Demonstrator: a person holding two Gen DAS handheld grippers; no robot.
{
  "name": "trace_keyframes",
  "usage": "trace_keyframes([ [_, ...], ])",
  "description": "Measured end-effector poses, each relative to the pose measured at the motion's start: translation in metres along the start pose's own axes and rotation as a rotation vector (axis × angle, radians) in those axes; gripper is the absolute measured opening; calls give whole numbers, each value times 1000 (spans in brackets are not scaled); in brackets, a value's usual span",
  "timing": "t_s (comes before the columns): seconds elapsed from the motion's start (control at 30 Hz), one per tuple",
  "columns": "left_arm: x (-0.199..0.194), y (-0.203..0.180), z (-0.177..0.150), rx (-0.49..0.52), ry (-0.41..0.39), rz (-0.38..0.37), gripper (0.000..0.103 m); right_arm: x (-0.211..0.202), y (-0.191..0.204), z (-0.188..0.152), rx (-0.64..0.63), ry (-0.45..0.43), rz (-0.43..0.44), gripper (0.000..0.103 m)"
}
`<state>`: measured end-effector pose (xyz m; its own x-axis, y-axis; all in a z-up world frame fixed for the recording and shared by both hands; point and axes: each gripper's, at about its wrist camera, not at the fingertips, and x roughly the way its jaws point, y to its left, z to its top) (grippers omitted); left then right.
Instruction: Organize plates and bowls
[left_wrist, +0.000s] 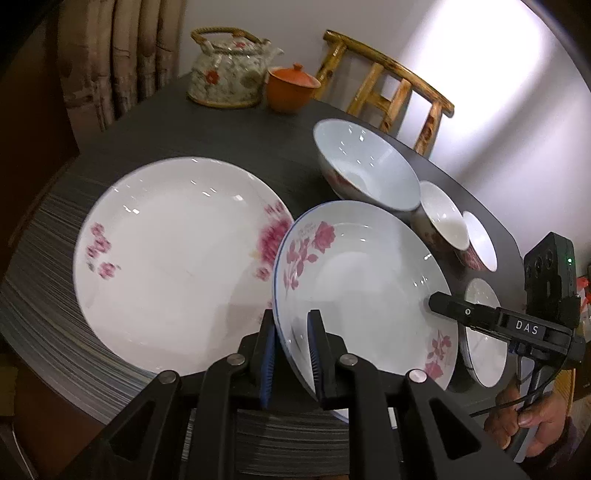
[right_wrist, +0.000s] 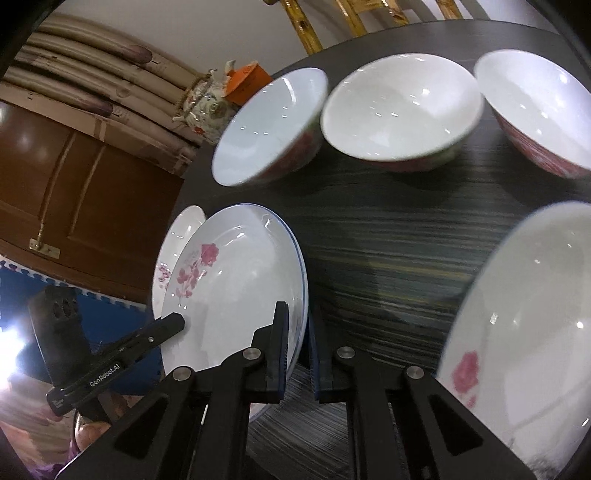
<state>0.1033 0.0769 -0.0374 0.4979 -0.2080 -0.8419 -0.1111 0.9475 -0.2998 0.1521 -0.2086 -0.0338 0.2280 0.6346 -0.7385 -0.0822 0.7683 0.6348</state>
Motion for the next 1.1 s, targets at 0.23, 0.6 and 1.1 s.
trace_keyframes([
  [0.23, -4, 28, 10, -41, -18, 30, 16, 16, 26, 12, -15, 8, 28, 11],
  [0.6, -4, 67, 21, -86, -40, 72, 16, 41, 56, 20, -31, 40, 39, 12],
  [1.1, 5, 84, 22, -94, -43, 104, 23, 48, 73, 20, -25, 58, 24, 12],
])
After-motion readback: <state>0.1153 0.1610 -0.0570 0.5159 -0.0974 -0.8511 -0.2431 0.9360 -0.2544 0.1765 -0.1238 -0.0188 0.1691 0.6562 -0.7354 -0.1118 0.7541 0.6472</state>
